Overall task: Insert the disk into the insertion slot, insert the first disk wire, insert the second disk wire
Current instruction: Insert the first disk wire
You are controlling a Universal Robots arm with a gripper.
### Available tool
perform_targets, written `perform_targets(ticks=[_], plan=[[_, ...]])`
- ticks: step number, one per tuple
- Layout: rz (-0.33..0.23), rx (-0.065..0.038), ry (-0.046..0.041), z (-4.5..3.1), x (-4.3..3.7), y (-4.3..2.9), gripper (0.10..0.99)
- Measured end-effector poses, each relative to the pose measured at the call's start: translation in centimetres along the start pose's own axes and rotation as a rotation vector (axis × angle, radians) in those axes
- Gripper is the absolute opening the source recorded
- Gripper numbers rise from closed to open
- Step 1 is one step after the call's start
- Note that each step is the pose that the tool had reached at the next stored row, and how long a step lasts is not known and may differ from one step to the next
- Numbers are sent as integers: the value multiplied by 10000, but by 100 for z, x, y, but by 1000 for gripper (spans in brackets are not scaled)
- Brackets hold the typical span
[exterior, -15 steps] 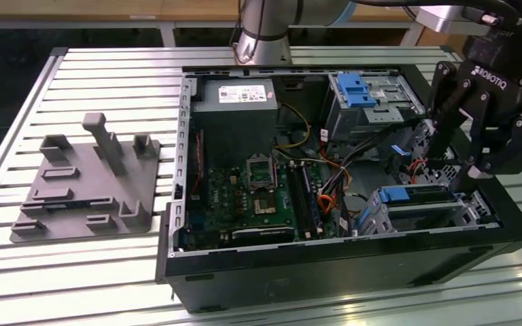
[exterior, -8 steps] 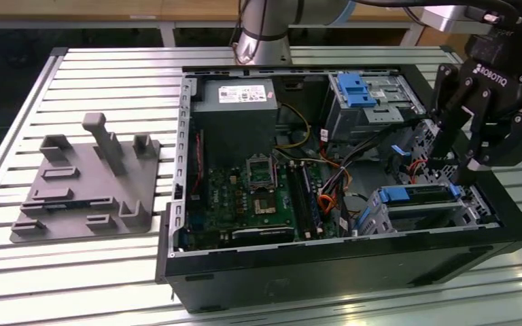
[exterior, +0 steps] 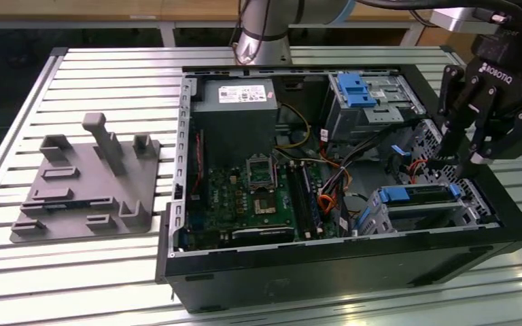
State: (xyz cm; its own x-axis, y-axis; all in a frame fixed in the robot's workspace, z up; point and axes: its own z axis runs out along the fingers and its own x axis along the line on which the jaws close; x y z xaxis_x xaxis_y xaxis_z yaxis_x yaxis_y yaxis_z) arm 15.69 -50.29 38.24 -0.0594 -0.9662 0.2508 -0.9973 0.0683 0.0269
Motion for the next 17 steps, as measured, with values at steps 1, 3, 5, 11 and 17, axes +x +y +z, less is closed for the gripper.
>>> perform_targets(ticks=[1,3,5,11,17], plan=[[-1,-3,0,-2,-34,-14,467],[-3,-9,8,-8,-102,-37,467],[-4,-15,23,-15,-183,-48,467],[14,-43,34,1,-312,-149,467],[326,-177,25,56,-345,-296,467]])
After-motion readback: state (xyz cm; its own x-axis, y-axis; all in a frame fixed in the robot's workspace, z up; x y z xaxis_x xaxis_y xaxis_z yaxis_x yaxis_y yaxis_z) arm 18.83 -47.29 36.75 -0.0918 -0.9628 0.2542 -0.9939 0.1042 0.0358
